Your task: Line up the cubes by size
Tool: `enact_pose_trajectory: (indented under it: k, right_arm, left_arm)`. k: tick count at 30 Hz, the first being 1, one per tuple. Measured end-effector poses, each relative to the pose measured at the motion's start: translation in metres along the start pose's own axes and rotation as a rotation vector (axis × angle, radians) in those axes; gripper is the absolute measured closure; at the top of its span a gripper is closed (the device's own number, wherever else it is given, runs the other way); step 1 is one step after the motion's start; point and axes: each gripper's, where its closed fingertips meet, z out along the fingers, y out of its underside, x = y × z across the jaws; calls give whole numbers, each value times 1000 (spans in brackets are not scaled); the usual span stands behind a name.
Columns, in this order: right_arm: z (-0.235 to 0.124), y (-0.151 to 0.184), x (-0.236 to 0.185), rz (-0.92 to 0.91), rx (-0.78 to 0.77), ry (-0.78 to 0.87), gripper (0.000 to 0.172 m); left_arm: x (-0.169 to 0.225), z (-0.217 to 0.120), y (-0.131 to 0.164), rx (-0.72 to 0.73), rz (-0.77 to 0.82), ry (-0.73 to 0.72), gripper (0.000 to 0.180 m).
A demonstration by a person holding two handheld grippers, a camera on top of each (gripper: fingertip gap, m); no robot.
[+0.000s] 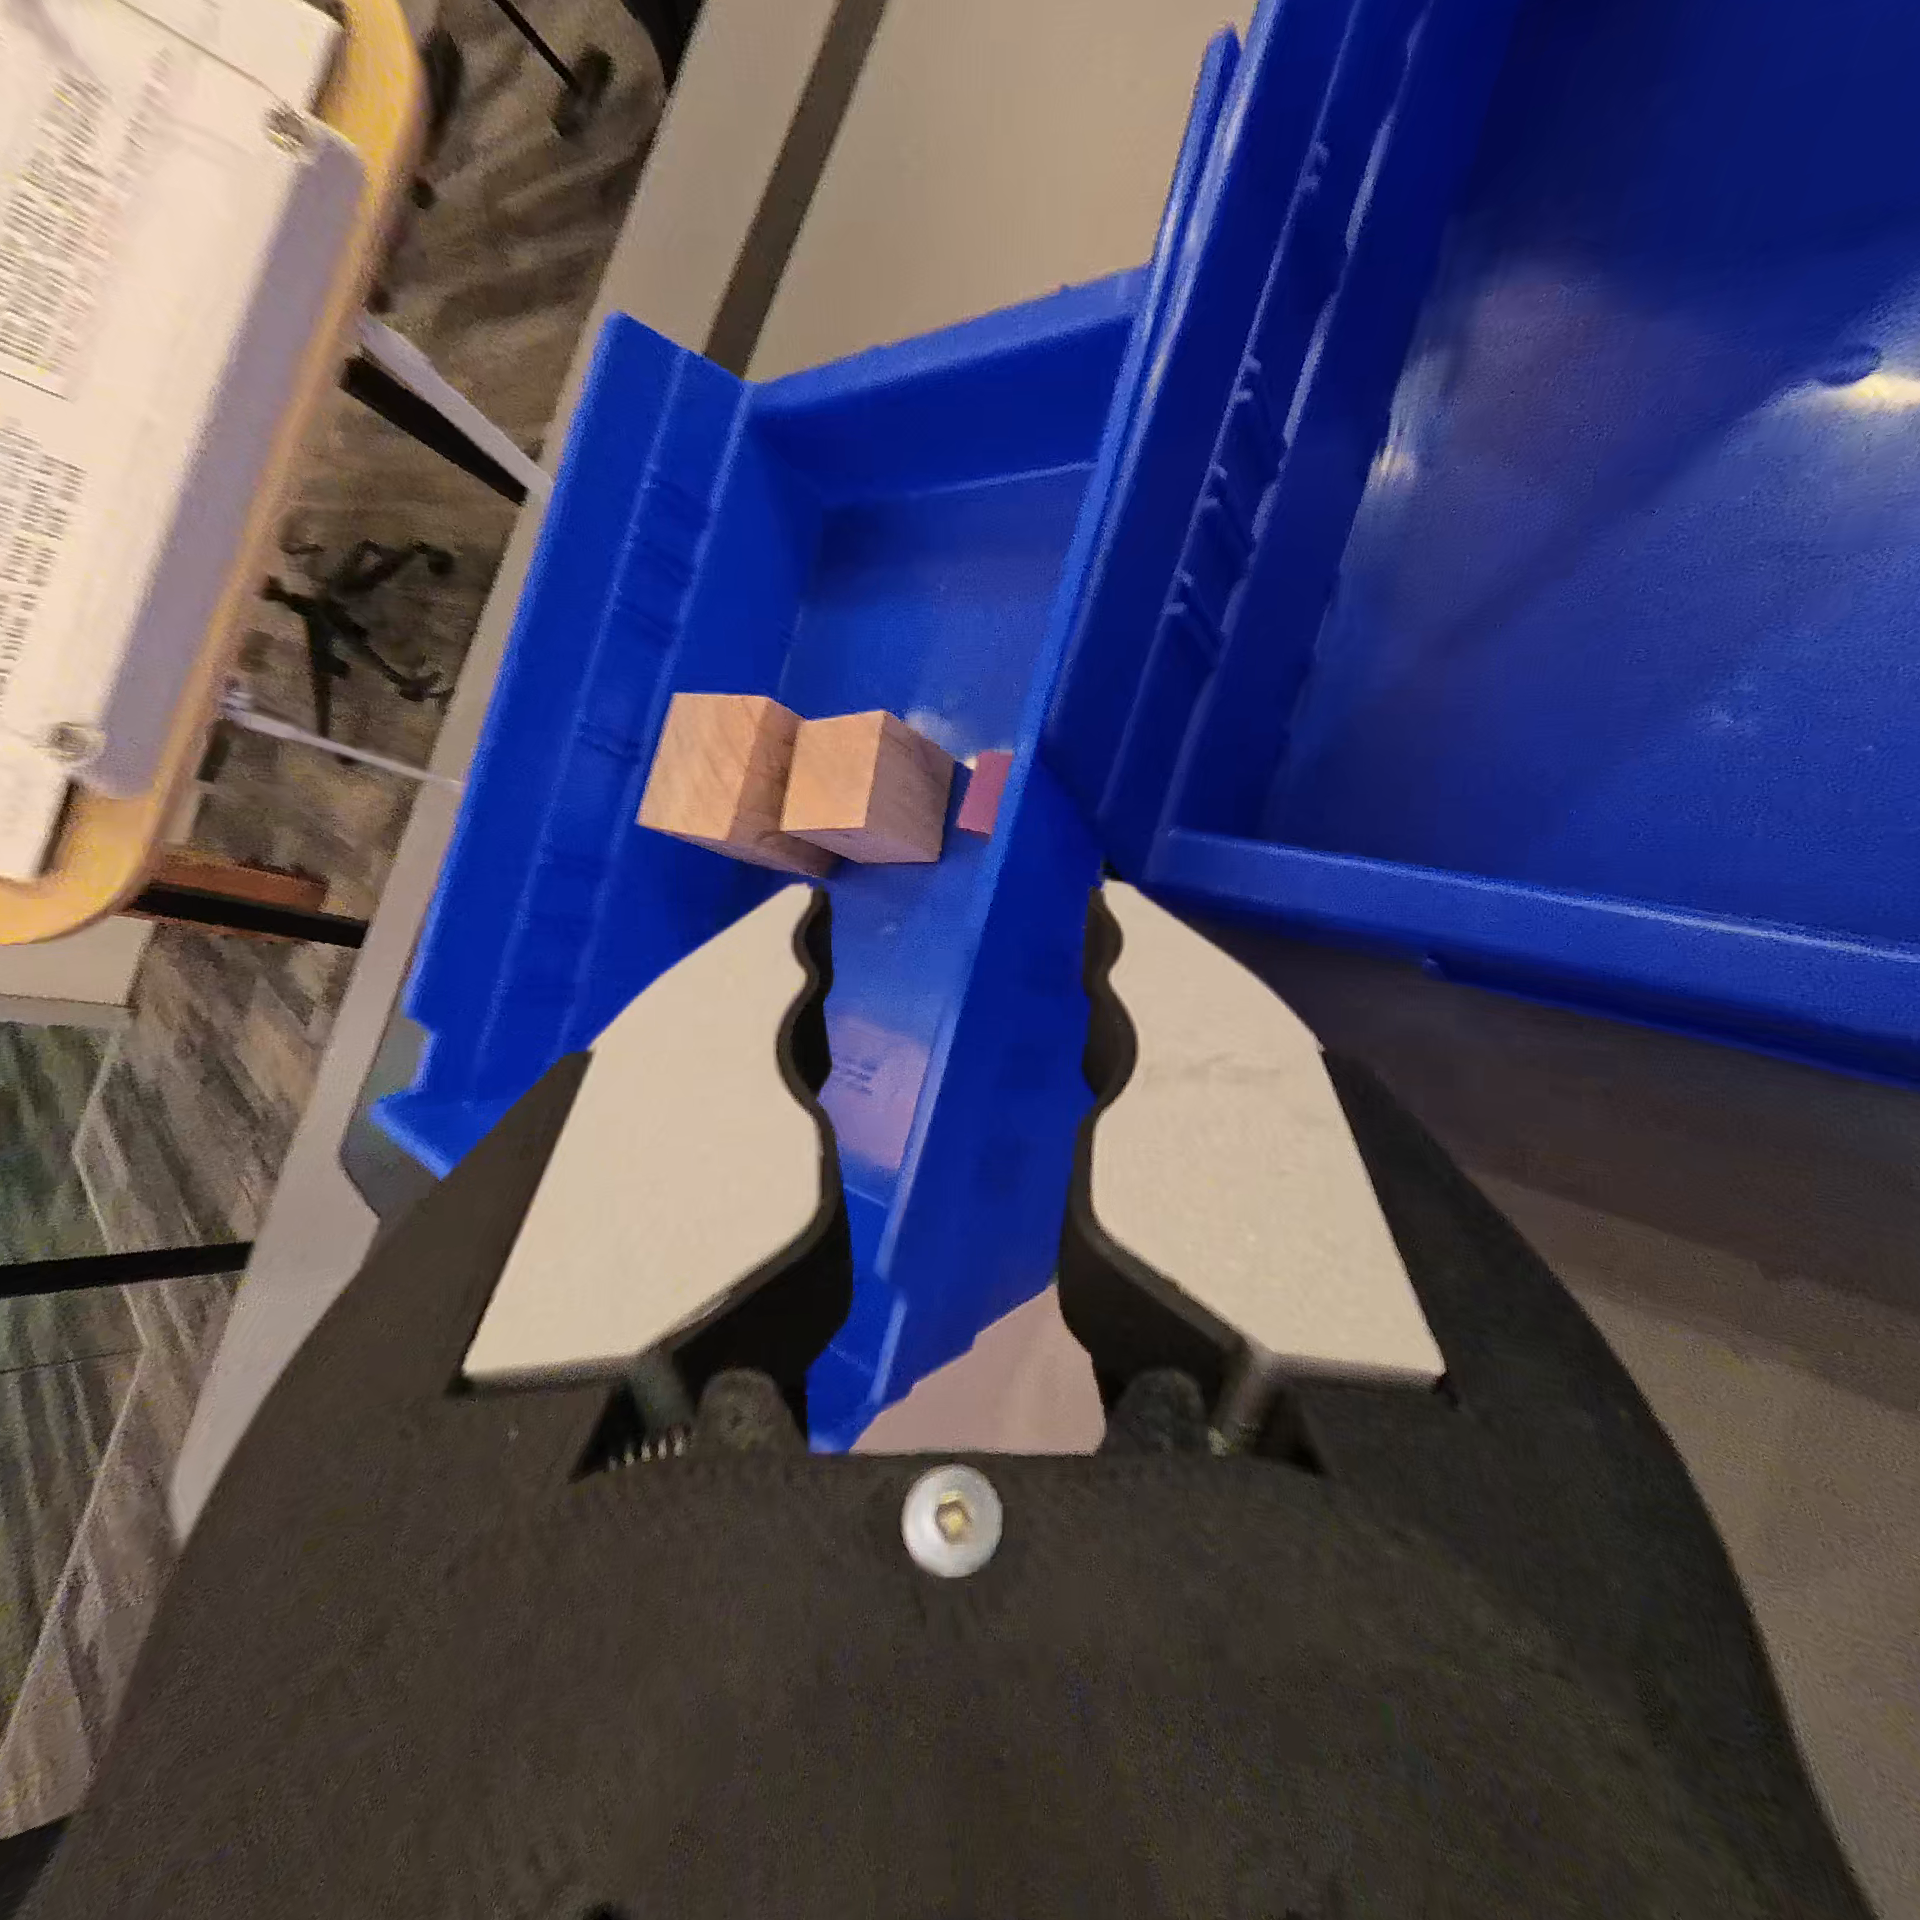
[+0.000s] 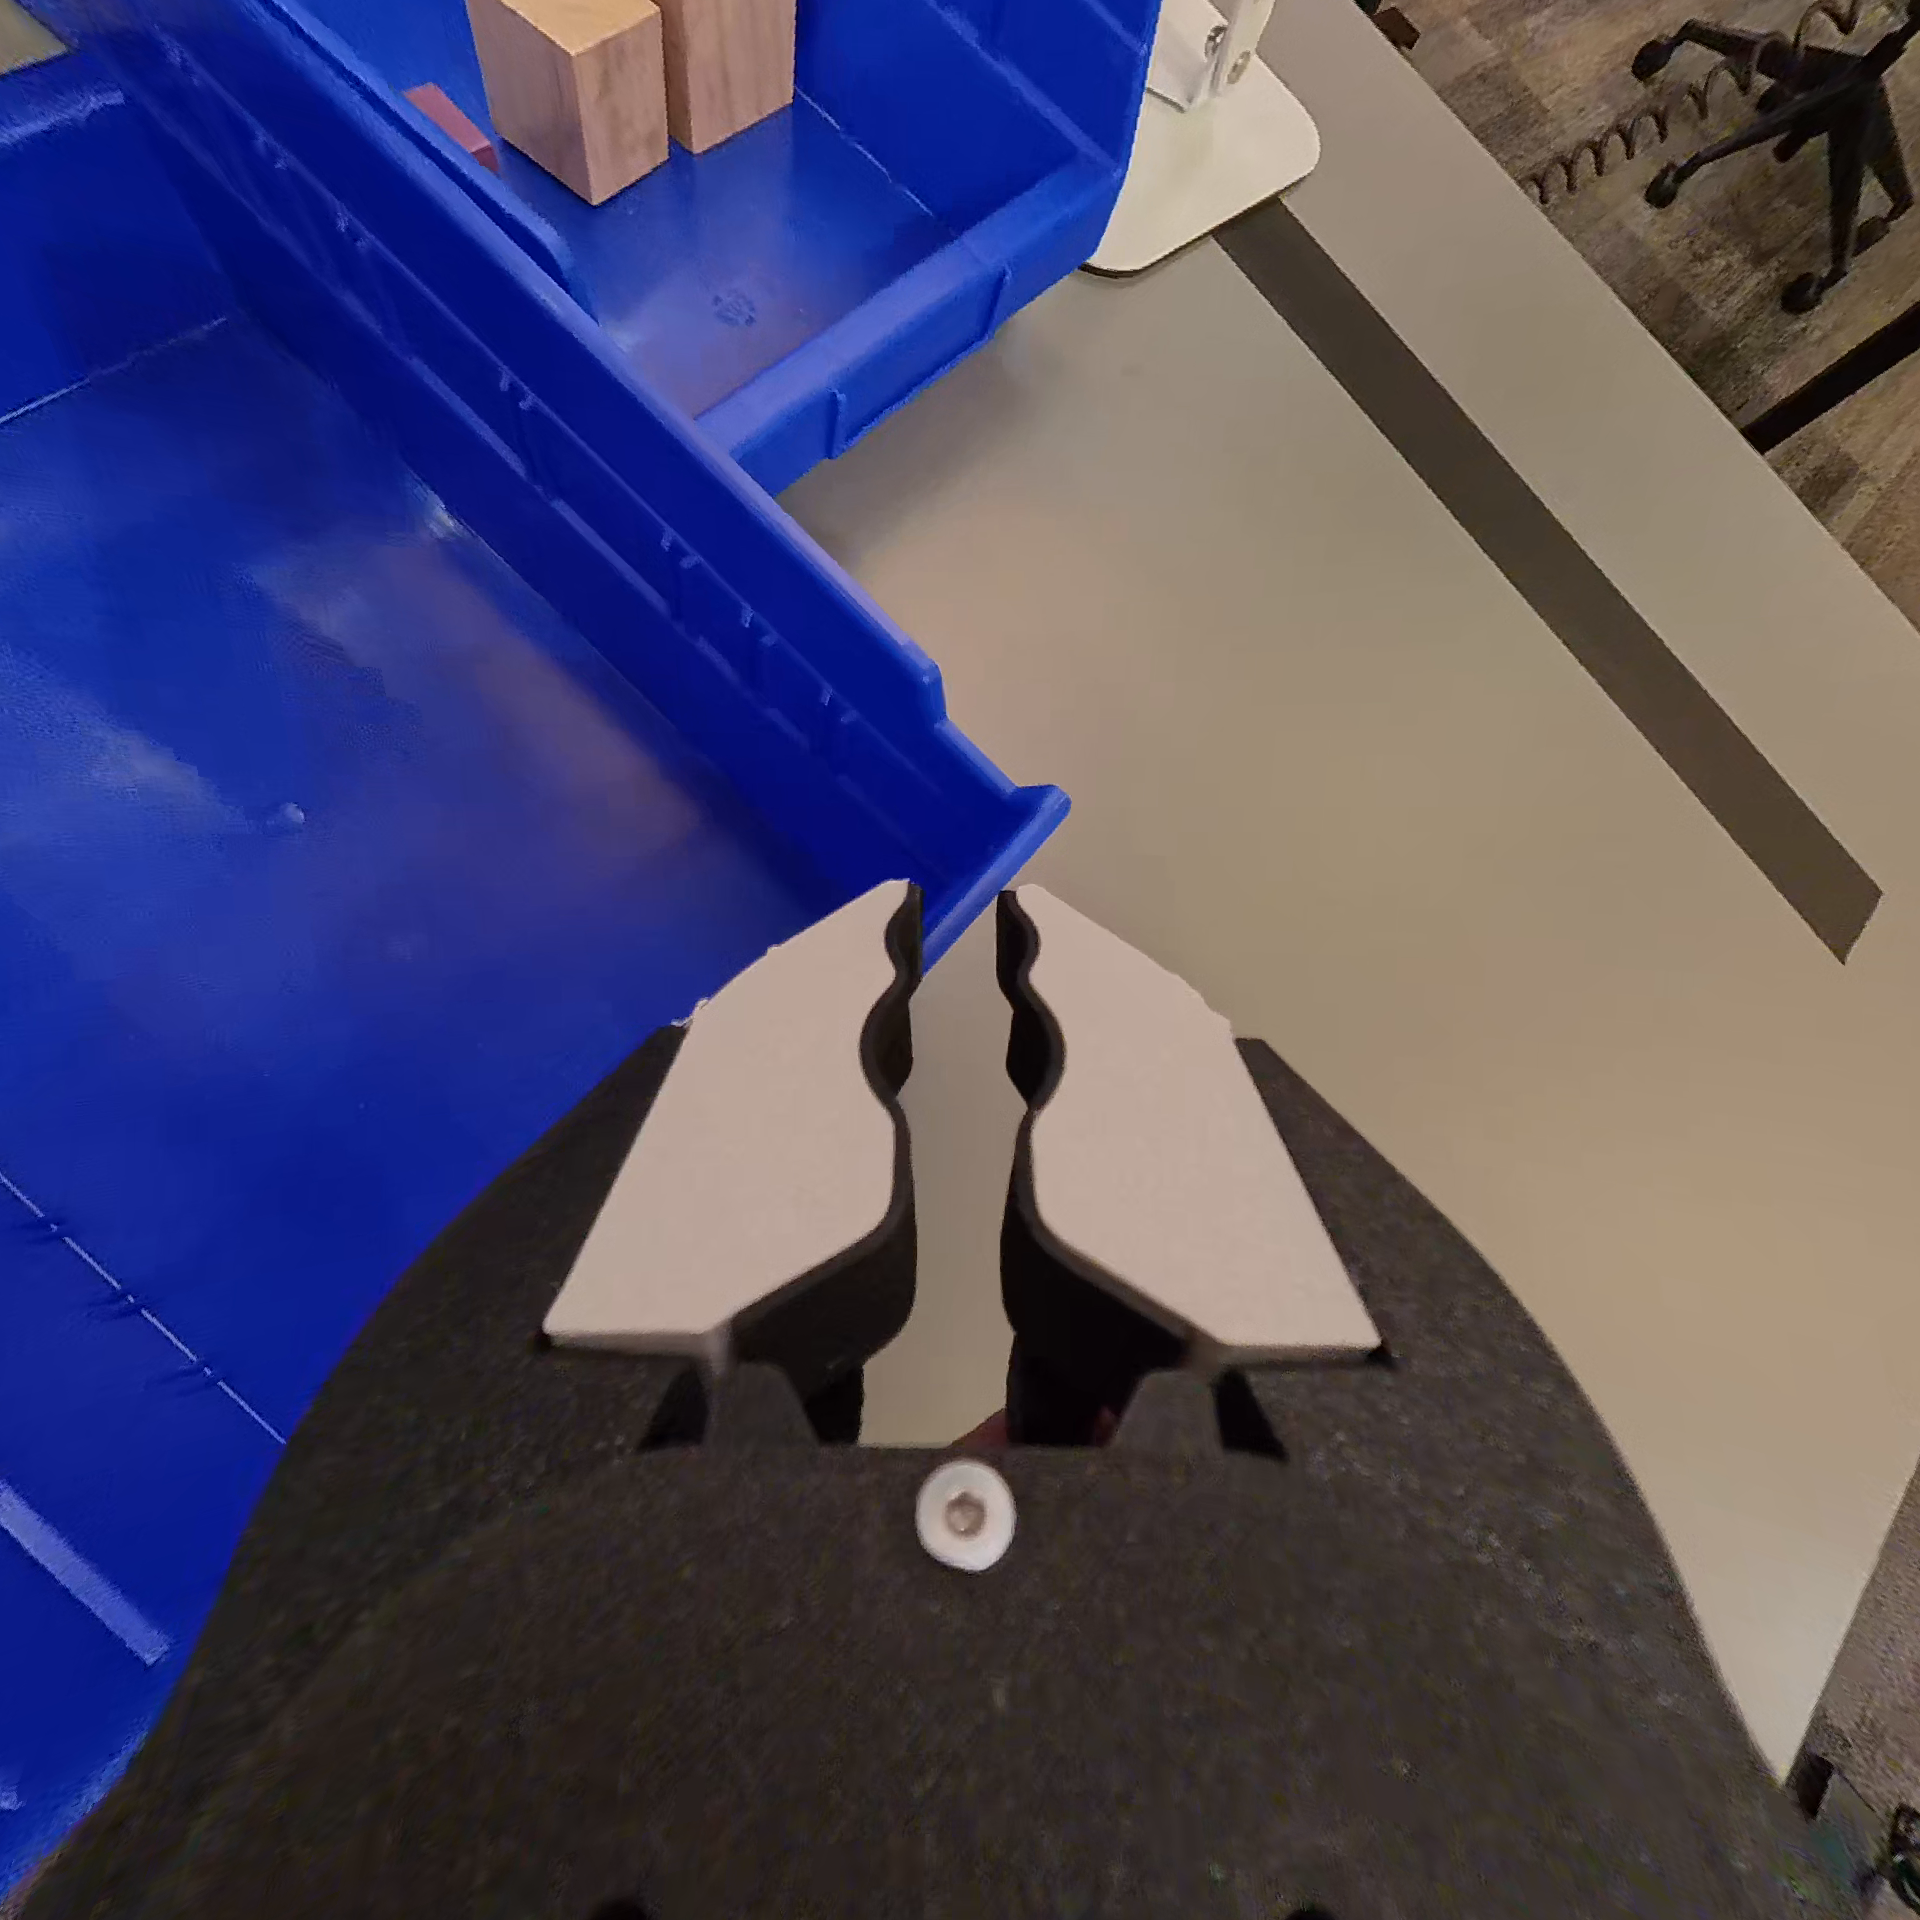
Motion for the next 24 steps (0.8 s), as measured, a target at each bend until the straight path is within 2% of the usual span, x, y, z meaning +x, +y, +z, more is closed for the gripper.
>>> enact_pose_trajectory:
  k: [7, 15, 24]
  right_arm:
    - [-3, 6, 10, -8, -6, 19, 159]
    - [-4, 9, 17, -9, -3, 27, 159]
    - [-4, 10, 20, -18, -7, 26, 159]
  left_arm:
    - [2, 19, 22, -96, -7, 38, 159]
    - [5, 27, 32, -129, 10, 73, 159]
    - [6, 16, 43, -166, 16, 131, 165]
